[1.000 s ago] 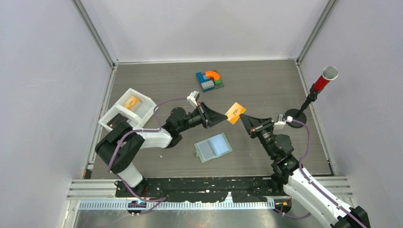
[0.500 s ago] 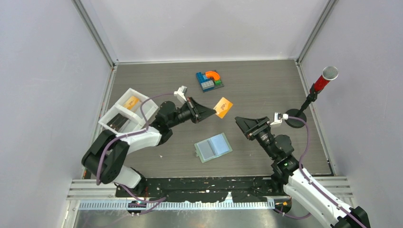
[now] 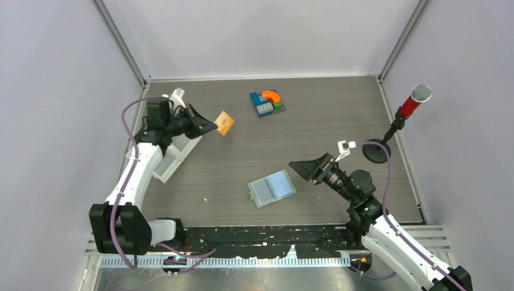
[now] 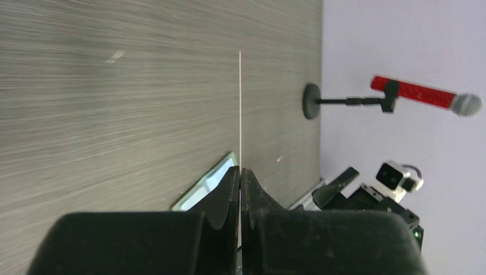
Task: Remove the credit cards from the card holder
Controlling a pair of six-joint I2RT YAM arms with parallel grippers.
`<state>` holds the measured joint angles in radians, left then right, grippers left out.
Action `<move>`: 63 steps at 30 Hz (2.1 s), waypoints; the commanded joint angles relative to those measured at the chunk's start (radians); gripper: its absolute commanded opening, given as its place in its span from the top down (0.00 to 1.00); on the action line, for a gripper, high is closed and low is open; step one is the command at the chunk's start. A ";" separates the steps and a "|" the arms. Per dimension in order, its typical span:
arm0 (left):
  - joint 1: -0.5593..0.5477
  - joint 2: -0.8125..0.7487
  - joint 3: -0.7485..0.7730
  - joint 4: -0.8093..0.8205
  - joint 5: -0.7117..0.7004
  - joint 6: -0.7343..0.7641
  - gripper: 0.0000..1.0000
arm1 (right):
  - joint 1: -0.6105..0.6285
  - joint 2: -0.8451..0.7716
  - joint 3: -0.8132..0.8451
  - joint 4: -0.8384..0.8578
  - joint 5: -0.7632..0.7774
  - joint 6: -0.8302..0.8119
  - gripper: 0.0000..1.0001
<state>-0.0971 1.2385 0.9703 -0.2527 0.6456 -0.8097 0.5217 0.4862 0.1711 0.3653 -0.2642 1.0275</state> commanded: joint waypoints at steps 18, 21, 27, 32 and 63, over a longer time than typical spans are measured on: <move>0.512 0.377 0.620 -0.842 -0.138 0.494 1.00 | 0.000 0.043 0.060 -0.023 -0.214 -0.157 0.00; 0.522 0.440 0.678 -0.864 -0.166 0.494 1.00 | -0.003 0.045 0.071 -0.043 -0.211 -0.178 0.00; 0.531 0.553 0.754 -0.872 -0.167 0.488 1.00 | -0.006 0.065 0.072 -0.022 -0.191 -0.182 0.00; 0.531 0.626 0.788 -0.857 -0.170 0.481 1.00 | -0.008 0.090 0.080 0.006 -0.190 -0.176 0.00; 0.540 0.867 0.999 -0.928 -0.263 0.553 0.99 | -0.017 0.130 0.127 -0.051 -0.143 -0.244 0.01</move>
<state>0.4343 2.0933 1.9118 -1.1378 0.4286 -0.2871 0.5083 0.6037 0.2470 0.3008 -0.4267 0.8120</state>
